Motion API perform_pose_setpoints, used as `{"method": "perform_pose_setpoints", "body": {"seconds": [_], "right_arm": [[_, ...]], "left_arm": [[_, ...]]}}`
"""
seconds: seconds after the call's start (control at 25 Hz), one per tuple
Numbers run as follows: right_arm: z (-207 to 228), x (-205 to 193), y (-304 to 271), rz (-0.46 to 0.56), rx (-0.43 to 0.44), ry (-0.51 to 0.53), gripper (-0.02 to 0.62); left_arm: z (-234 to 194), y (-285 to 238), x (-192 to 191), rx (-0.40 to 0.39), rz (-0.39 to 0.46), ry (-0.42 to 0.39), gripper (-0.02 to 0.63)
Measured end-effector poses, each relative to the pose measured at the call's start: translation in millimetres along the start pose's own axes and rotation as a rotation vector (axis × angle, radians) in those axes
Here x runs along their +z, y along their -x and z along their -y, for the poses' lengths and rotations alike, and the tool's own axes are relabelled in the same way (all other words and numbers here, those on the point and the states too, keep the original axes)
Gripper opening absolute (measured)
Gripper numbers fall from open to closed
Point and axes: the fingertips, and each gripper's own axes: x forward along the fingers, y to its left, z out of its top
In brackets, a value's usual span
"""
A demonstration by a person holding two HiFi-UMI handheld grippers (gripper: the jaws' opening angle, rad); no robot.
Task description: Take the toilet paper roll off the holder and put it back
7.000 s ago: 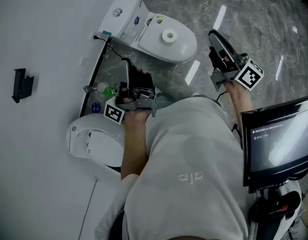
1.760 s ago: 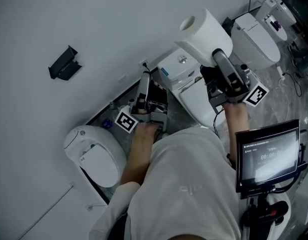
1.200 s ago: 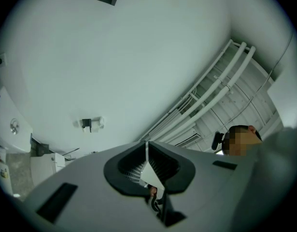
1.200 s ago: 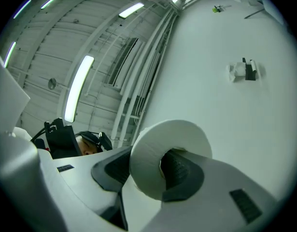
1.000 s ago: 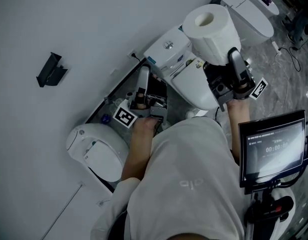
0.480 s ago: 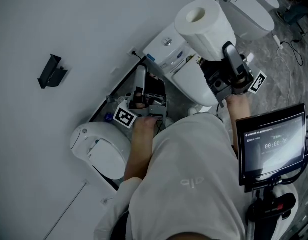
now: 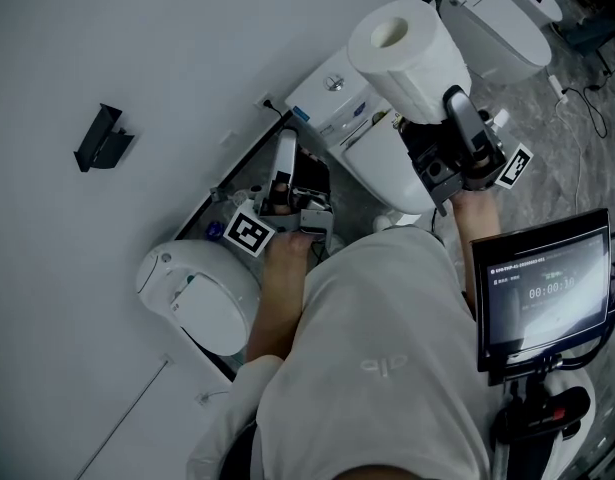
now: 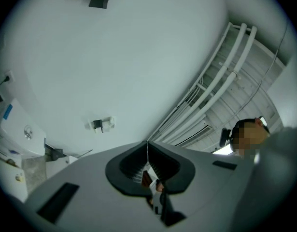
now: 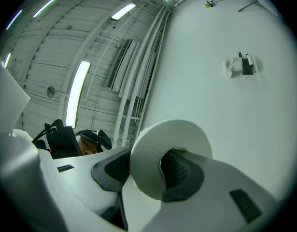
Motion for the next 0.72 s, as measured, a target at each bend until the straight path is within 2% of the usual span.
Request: {"method": "perform_pose_setpoints", "body": {"seconds": [0.16,0.32,0.72], "right_arm": [[1,1,-1,0.009,-0.004,0.002,0.181],[1,1,0,0.007,0.006,0.0,0.181],[-2,-2,-4,-0.012,0.04,-0.027,0.181]], "left_arm": [[5,-1,3,-0.066,0.04,0.089,0.006],[0,1,1,-0.036,0.029,0.078,0.006],[3,18,9,-0.001,0.091,0.065,0.006]]}}
